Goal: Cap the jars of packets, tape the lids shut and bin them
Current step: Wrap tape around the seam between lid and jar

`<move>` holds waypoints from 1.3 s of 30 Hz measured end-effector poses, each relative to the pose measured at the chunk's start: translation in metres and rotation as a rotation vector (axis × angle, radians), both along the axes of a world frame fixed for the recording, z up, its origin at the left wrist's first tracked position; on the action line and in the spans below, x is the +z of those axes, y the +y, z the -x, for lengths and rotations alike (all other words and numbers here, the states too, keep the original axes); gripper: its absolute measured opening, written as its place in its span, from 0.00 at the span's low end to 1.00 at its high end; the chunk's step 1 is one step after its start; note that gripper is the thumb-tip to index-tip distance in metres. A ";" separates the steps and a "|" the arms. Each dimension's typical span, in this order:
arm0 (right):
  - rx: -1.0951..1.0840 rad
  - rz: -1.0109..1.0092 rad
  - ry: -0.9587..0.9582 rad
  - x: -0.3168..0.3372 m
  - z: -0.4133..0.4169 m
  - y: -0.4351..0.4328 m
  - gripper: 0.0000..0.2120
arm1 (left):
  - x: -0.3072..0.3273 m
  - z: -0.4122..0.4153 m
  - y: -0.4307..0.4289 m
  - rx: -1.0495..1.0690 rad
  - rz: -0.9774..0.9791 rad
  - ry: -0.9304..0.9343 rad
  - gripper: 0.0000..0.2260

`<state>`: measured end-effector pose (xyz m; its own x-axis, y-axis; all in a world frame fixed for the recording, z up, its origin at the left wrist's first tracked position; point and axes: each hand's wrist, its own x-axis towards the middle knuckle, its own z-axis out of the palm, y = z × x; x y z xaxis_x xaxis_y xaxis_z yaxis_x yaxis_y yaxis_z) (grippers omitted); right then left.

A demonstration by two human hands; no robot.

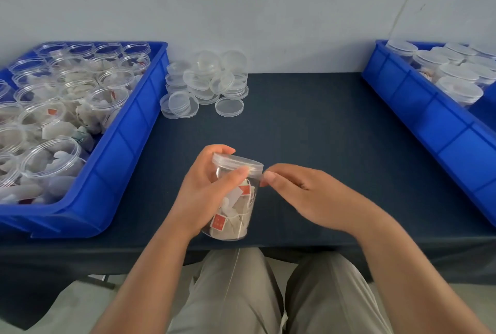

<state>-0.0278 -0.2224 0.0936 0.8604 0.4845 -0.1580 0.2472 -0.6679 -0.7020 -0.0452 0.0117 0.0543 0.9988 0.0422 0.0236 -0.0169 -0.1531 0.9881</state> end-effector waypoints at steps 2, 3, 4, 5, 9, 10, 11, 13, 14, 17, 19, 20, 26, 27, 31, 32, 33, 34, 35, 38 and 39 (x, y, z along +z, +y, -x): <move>0.069 -0.021 0.038 0.007 -0.001 -0.008 0.20 | 0.001 0.002 0.004 -0.027 0.043 0.045 0.24; 0.092 -0.023 0.038 0.012 -0.001 -0.011 0.20 | 0.001 0.004 0.005 -0.033 0.065 0.068 0.24; 0.109 -0.015 0.023 0.015 -0.001 -0.014 0.20 | 0.003 0.005 0.006 -0.039 0.088 0.093 0.23; 0.121 0.001 0.001 0.018 -0.002 -0.017 0.19 | 0.004 0.006 0.007 -0.043 0.114 0.117 0.22; 0.127 0.054 -0.037 0.022 -0.007 -0.027 0.16 | 0.008 0.011 0.009 -0.063 0.283 0.188 0.23; 0.121 0.068 -0.036 0.021 -0.009 -0.028 0.16 | 0.008 0.012 0.010 -0.072 0.315 0.200 0.24; 0.113 0.076 -0.033 0.020 -0.010 -0.029 0.17 | 0.007 0.013 0.011 -0.090 0.342 0.211 0.27; 0.106 0.068 -0.025 0.018 -0.010 -0.028 0.19 | 0.005 0.015 0.012 -0.142 0.415 0.241 0.32; 0.106 0.057 -0.020 0.017 -0.010 -0.026 0.19 | 0.005 0.016 0.011 -0.173 0.461 0.261 0.35; 0.092 0.029 0.015 0.013 -0.008 -0.022 0.17 | 0.005 0.018 0.008 -0.236 0.571 0.306 0.42; 0.084 0.021 0.029 0.012 -0.008 -0.021 0.15 | 0.003 0.017 0.006 -0.238 0.575 0.306 0.42; 0.086 0.020 0.034 0.012 -0.008 -0.021 0.14 | 0.002 0.017 0.006 -0.239 0.579 0.302 0.42; 0.098 -0.026 0.051 0.016 -0.007 -0.023 0.16 | -0.002 0.016 0.005 -0.284 0.662 0.296 0.42; 0.094 -0.029 0.046 0.015 -0.007 -0.023 0.17 | -0.003 0.016 0.005 -0.290 0.660 0.288 0.40; 0.080 -0.035 0.078 0.011 -0.006 -0.022 0.20 | -0.005 0.016 0.001 -0.313 0.642 0.255 0.37; 0.087 -0.042 0.085 0.010 -0.005 -0.021 0.20 | -0.005 0.016 0.000 -0.331 0.663 0.254 0.38; 0.090 -0.053 0.089 0.009 -0.004 -0.021 0.20 | -0.005 0.015 -0.001 -0.346 0.693 0.255 0.38; 0.083 -0.062 0.089 0.008 -0.004 -0.020 0.19 | -0.005 0.014 -0.001 -0.350 0.715 0.253 0.37; 0.070 -0.067 0.086 0.007 -0.003 -0.020 0.19 | -0.006 0.013 0.000 -0.340 0.715 0.248 0.37; 0.045 -0.070 0.074 0.006 -0.001 -0.022 0.22 | -0.007 0.011 0.003 -0.314 0.664 0.245 0.33; 0.043 -0.069 0.070 0.006 0.000 -0.022 0.23 | -0.006 0.011 0.004 -0.315 0.640 0.250 0.33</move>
